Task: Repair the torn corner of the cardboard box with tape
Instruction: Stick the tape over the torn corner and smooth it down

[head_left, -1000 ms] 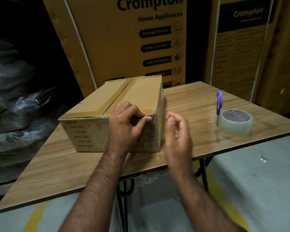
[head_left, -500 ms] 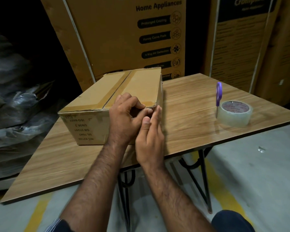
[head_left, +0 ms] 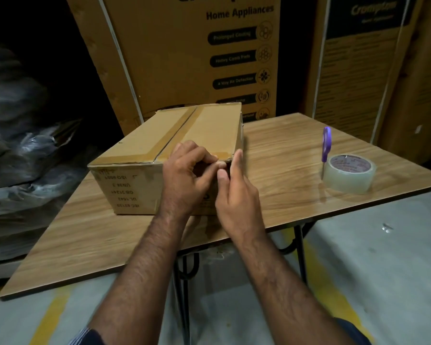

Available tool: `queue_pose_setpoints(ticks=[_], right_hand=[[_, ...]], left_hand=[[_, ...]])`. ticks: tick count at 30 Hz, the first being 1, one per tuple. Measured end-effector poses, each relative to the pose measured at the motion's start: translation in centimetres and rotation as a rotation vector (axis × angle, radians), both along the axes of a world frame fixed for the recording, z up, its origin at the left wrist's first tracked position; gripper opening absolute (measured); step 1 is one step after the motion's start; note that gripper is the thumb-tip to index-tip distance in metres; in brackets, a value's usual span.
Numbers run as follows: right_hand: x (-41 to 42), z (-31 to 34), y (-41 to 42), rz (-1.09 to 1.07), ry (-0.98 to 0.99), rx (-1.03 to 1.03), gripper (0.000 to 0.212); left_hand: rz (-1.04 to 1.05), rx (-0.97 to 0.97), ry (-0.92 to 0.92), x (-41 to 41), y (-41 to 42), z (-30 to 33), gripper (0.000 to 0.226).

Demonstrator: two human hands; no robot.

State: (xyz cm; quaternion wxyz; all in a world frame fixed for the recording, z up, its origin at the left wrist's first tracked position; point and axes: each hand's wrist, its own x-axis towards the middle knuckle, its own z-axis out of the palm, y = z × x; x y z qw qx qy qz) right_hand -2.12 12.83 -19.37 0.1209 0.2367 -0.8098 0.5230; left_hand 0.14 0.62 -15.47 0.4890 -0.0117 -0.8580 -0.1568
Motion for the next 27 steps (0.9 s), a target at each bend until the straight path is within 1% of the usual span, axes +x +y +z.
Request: queue_pose_setpoints(ticks=[3,5,7,8,10,14,16,18,20,21,23,27], right_hand=[[0.3,-0.8,-1.5,-0.136,0.058,0.035,0.061],[0.6,-1.7,-2.4,-0.197,0.069,0.089,0.065],[0.2,-3.0,-2.8,-0.252,0.131,0.130,0.070],[0.0,-3.6,-2.8,-0.263,0.144,0.196,0.071],[-0.4,-4.8,-2.2,-0.264,0.124,0.325,0.069],[0.2,-5.8,-0.3,-0.239,0.115,0.454,0.060],[0.6,-5.5,0.6,-0.182,0.128,0.447,0.060],[1.1,-4.6,1.0,-0.124,0.121,0.364,0.065],[1.7,-3.5,0.6,-0.093,0.244,0.299,0.070],[2.1,-3.0,0.1,-0.087,0.320,0.307,0.071],[2.1,-2.9,-0.7,-0.101,0.400,0.389,0.073],[0.6,-5.1,-0.7,-0.136,0.351,0.553,0.080]], left_hand=[[0.019,0.028,0.025,-0.2,0.2,-0.2,0.019],[0.033,0.048,0.042,-0.3,0.4,-0.3,0.019],[0.028,0.058,0.052,-0.3,0.6,-0.2,0.019],[0.026,0.066,0.050,-0.3,0.7,-0.1,0.020],[0.025,0.081,0.045,-0.1,0.9,0.0,0.020],[0.012,0.050,0.021,0.6,1.0,-0.1,0.014],[-0.009,0.027,-0.005,1.2,0.7,-0.4,0.013],[-0.016,0.004,-0.037,1.7,0.3,-0.6,0.020],[-0.028,0.000,-0.058,2.0,0.2,-0.5,0.026],[-0.033,0.003,-0.061,2.1,0.3,-0.5,0.027],[-0.046,0.006,-0.059,2.1,0.3,-0.3,0.028],[-0.045,0.021,-0.068,2.1,0.2,-0.3,0.028]])
